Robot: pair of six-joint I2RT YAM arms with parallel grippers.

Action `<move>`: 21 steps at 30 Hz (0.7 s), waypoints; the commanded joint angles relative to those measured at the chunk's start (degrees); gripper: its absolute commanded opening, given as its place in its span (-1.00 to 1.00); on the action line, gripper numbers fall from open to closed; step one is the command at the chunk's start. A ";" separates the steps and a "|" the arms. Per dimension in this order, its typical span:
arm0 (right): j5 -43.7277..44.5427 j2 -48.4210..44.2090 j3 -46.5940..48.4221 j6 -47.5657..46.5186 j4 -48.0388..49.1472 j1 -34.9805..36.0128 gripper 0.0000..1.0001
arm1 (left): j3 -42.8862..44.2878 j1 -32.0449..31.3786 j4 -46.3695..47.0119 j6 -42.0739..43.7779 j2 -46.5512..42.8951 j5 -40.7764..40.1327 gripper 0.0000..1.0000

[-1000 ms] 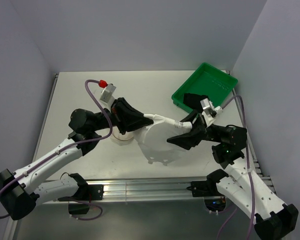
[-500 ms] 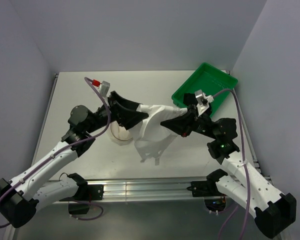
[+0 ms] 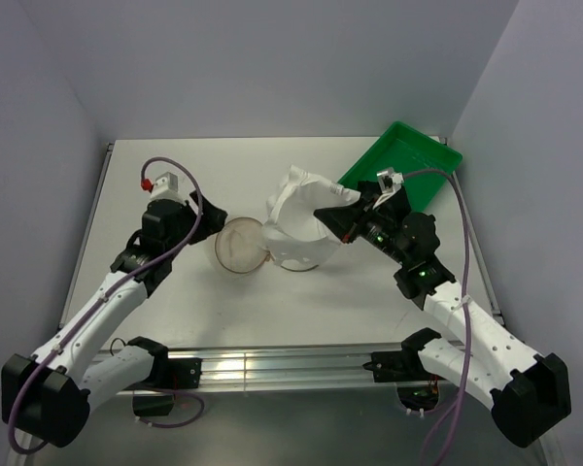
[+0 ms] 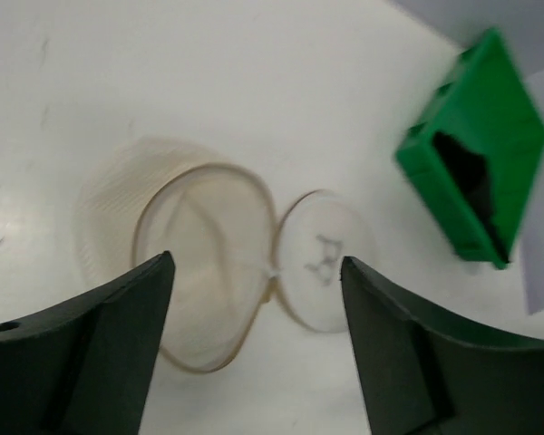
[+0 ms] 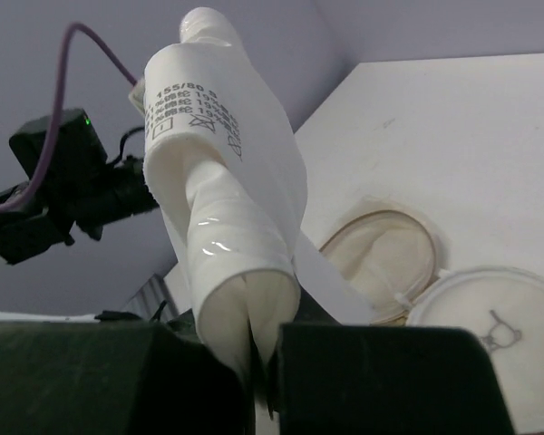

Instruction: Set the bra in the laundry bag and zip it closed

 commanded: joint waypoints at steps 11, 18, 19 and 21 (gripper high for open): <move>11.43 -2.21 2.81 -2.74 -3.35 0.26 -1.00 | -1.98 -1.31 -2.29 0.76 11.14 -0.42 0.40; 10.11 -1.59 4.21 -2.04 -3.79 0.26 -1.00 | 1.79 -3.95 0.35 3.22 20.73 -10.53 0.19; 9.85 -1.76 4.30 -2.12 -3.87 0.26 -1.00 | 2.58 -3.95 0.52 3.48 22.31 -11.23 0.09; 9.50 -1.85 4.39 -2.30 -4.14 0.17 -1.00 | 2.76 -3.95 1.57 3.92 23.81 -12.64 -0.06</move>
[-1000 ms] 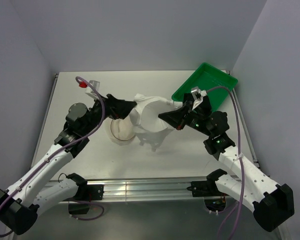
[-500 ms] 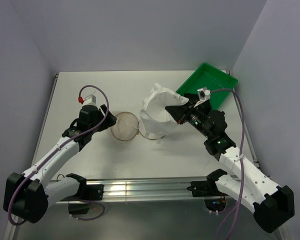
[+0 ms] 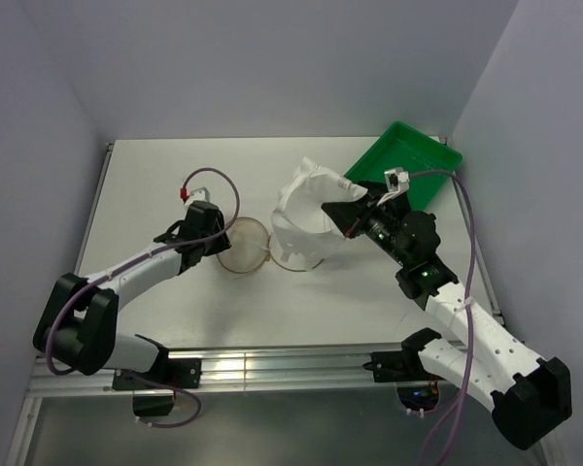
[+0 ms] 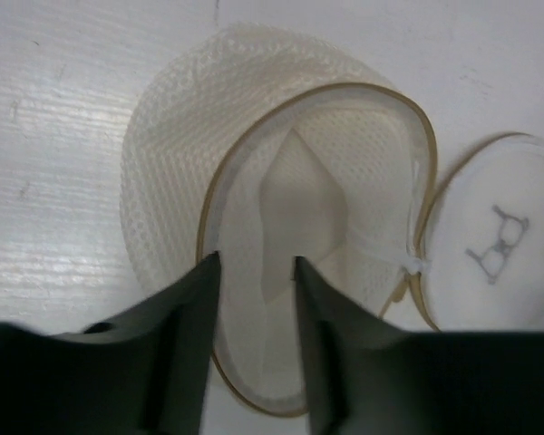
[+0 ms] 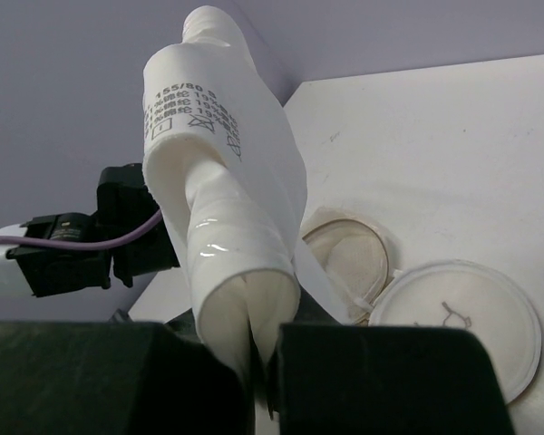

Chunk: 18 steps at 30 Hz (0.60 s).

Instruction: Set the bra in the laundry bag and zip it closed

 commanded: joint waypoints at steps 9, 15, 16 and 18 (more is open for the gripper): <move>-1.63 0.07 3.25 -0.29 1.48 0.26 -1.00 | 2.04 -0.02 5.68 1.52 4.30 -8.33 -0.06; -2.86 1.13 3.25 0.41 2.18 0.35 -1.00 | 2.30 -0.02 6.20 2.05 6.23 -9.13 -0.03; -2.78 1.48 3.34 0.50 2.36 0.43 -1.00 | 1.78 0.07 6.73 2.22 6.58 -8.69 -0.06; -2.78 1.83 3.34 0.76 2.53 0.43 -1.00 | 1.60 -0.01 8.40 2.84 7.10 -5.88 -0.10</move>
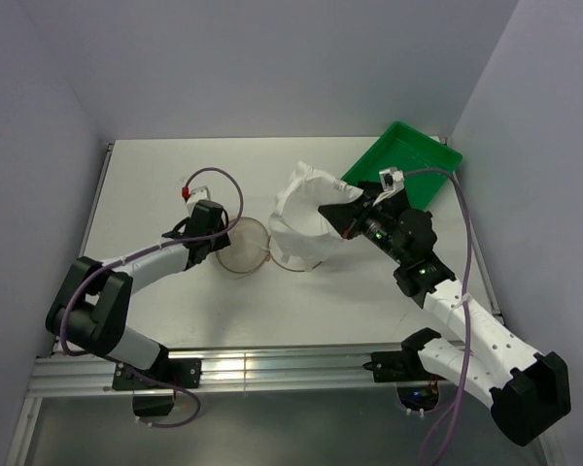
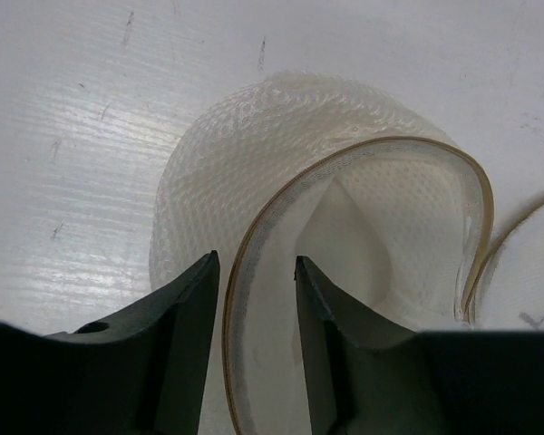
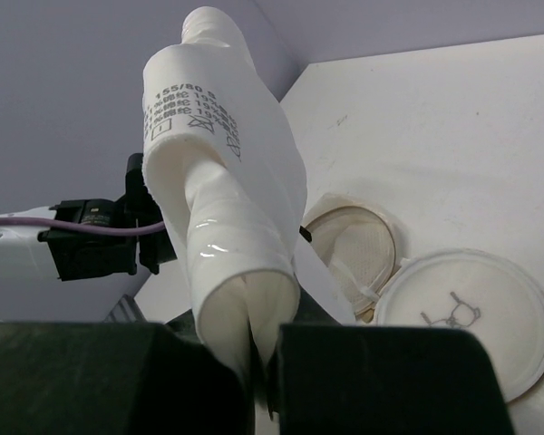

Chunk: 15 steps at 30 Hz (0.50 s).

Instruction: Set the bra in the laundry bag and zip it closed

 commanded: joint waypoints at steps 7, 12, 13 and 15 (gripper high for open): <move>-0.06 1.75 3.73 0.77 3.21 1.03 -1.00 | 0.18 -0.06 5.60 0.65 0.54 2.50 -1.00; 0.11 3.16 5.49 0.15 4.00 1.20 -1.00 | -0.26 -1.28 8.25 0.56 -4.66 8.12 -1.00; 0.55 3.25 5.67 0.06 4.61 1.20 -1.00 | -0.18 -1.81 8.95 0.30 -6.48 9.00 -1.00; 0.73 3.25 6.46 -0.55 6.72 1.20 -1.00 | 0.00 -3.30 10.00 -0.05 -8.25 11.36 -1.00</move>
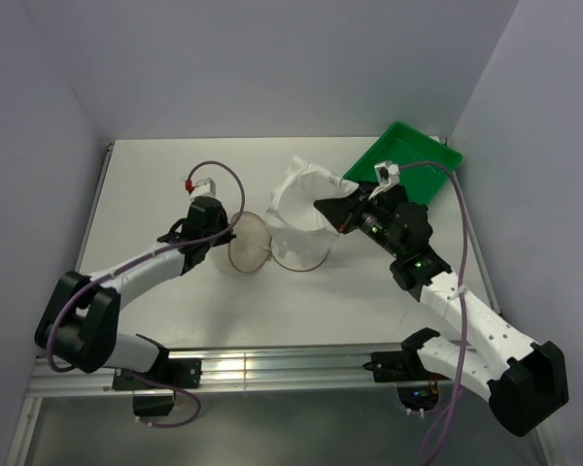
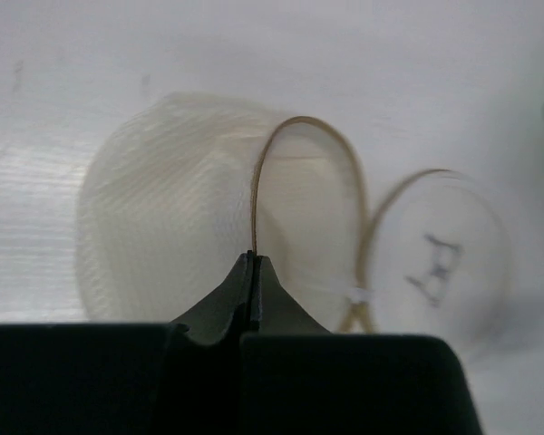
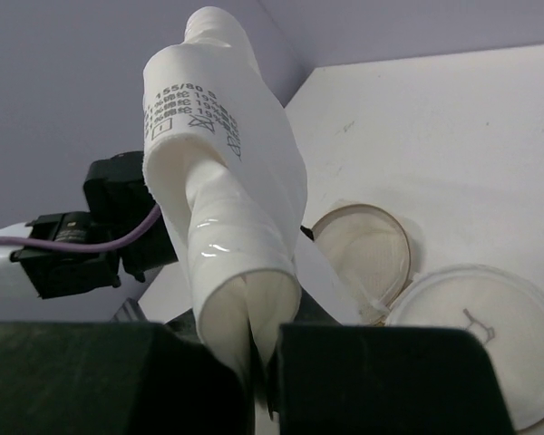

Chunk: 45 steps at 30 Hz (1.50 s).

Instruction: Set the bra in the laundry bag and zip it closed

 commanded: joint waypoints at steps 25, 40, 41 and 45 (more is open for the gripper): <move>12.38 28.82 -2.09 -10.43 20.14 13.47 -1.00 | -7.52 -0.37 21.28 -11.96 -16.26 17.10 -1.00; 4.81 38.57 4.66 -14.04 10.39 19.53 -1.00 | -7.25 -0.11 25.94 -12.93 -12.83 22.81 -0.99; 5.68 38.75 5.19 -13.69 10.47 19.71 -1.00 | -7.43 -0.28 25.94 -13.10 -12.74 23.60 -1.00; 8.33 38.66 7.83 -11.15 13.27 19.62 -1.00 | -8.92 -1.25 25.15 -13.54 -14.23 26.68 -1.00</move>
